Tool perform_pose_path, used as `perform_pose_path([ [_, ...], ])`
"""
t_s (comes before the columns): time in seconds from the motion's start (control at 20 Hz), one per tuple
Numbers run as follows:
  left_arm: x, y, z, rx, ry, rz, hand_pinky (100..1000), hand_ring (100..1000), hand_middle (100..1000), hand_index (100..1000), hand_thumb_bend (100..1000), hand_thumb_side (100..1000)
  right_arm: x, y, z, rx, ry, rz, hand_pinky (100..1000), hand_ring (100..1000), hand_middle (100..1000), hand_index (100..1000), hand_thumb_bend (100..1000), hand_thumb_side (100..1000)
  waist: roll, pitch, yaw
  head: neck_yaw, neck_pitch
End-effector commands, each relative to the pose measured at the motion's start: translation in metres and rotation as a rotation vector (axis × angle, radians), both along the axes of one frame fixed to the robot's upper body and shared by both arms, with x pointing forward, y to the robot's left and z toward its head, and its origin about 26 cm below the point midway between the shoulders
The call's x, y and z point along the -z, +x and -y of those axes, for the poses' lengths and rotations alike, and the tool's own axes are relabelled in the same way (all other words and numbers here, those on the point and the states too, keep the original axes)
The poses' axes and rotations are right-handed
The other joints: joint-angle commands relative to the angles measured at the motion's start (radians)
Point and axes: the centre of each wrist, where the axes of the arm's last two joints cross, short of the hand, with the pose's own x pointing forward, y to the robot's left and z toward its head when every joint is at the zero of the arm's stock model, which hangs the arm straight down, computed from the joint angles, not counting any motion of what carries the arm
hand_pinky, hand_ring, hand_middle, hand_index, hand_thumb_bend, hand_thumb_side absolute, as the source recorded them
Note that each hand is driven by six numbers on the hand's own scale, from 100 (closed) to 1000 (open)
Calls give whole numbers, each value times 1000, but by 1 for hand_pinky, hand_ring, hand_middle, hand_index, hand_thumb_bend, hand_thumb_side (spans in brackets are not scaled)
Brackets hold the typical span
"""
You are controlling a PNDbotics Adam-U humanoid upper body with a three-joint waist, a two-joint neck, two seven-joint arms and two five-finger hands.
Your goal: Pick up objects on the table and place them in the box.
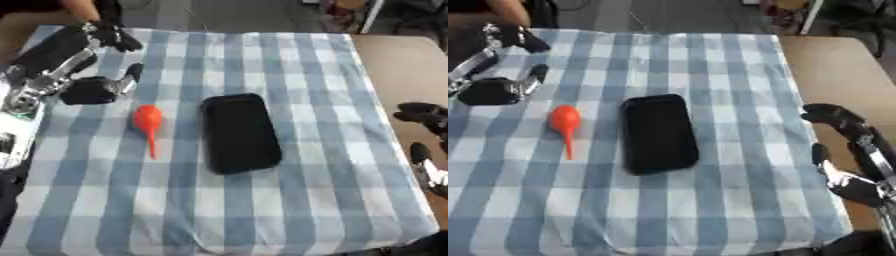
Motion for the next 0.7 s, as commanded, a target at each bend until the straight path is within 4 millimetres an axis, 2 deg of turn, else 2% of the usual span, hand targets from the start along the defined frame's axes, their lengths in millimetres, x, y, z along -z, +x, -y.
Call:
perform_pose_path([
  [0.05,3,12,-5,-29,27,-11,684,598,627,793,738,684,-8,0,4,-235,-271,154,836,810,847,838,100,420,1,-14,0,2,0],
  [0.35,27,39,-6,-86,35,-51,685,596,625,793,731,712,-7,1,3,-241,-268,151,836,810,847,838,100,419,-3,-17,0,8,0],
  [0.7,43,46,-12,-94,104,-62,684,592,609,796,746,733,-7,1,3,-245,-268,150,836,810,847,838,100,419,-2,-17,-2,11,0],
])
